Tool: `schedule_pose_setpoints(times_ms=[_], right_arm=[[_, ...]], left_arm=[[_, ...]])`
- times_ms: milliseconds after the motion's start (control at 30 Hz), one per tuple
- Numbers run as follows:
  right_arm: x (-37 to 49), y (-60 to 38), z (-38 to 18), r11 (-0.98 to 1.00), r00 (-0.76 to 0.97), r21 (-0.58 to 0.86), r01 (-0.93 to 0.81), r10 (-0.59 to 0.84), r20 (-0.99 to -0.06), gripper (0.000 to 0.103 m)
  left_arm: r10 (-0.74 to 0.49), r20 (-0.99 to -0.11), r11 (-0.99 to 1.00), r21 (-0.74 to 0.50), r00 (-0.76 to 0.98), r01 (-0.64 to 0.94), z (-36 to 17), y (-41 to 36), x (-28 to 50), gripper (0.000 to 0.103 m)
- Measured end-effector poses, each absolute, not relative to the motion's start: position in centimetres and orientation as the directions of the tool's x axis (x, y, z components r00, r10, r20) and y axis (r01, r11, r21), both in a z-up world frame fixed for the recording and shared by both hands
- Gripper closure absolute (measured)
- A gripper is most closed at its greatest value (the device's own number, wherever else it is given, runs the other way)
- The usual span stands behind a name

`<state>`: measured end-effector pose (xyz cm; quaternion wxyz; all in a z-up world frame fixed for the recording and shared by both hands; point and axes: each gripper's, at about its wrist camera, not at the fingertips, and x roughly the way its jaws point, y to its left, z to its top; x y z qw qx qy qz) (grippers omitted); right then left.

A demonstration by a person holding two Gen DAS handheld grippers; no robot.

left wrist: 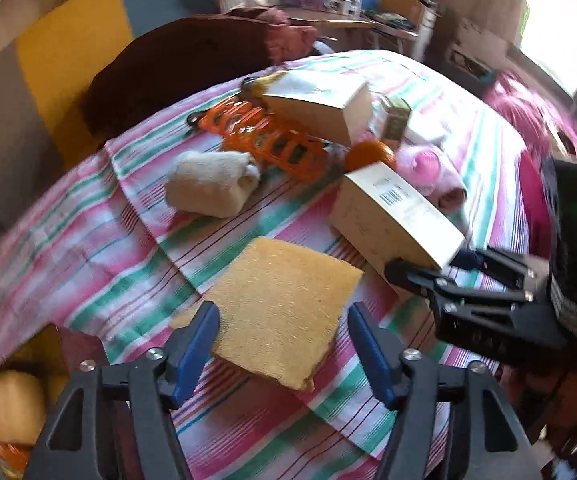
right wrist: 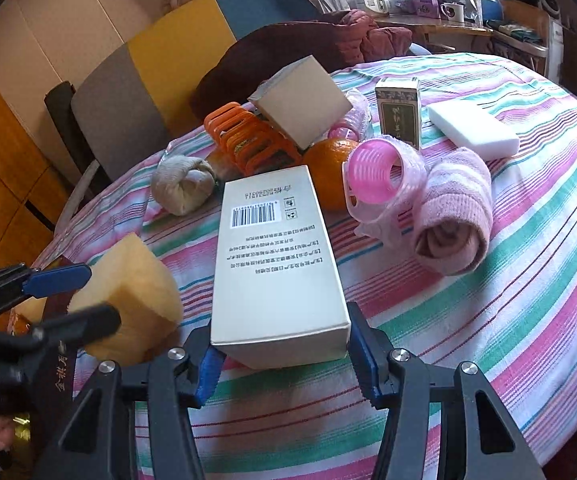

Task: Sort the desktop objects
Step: 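Grasp the white box with the right tool while the left tool lifts the sponge, then lower the sponge into the gold tray and open the left tool while the right tool carries the box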

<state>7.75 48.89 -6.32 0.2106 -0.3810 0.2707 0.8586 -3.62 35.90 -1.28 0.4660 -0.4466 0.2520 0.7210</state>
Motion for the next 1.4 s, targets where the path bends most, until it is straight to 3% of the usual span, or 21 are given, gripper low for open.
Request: schedule_pose_setpoints(times_ms=[100, 333, 433, 967, 1400], right_arm=[[7.7, 48.7, -6.3, -0.768, -0.621, 0.305, -0.564, 0.152, -0.769, 0.047], [7.9, 47.7, -6.2, -0.778, -0.617, 0.295, -0.555, 0.146, -0.774, 0.047], [8.2, 47.4, -6.1, -0.776, -0.616, 0.298, -0.556, 0.143, -0.775, 0.047], [9.2, 45.6, -4.5, -0.796, -0.635, 0.296, -0.528, 0.138, -0.761, 0.051], [9.1, 41.9, -0.2, -0.824, -0.72, 0.352, -0.444, 0.094, -0.688, 0.052]], left_arm=[[0.442, -0.878, -0.427, -0.027, -0.183, -0.904, -1.3, 35.6, -2.9, 0.041], [0.381, -0.871, -0.365, 0.168, -0.311, -0.916, -2.2, 35.7, -0.2, 0.041], [0.371, -0.862, -0.365, 0.206, -0.345, -0.908, -2.4, 35.6, 0.1, 0.045], [0.471, -0.835, -0.539, -0.018, -0.284, -0.842, -0.3, 31.0, -1.3, 0.066], [0.551, -0.773, -0.588, -0.095, -0.313, -0.803, 3.3, 26.8, -1.4, 0.067]])
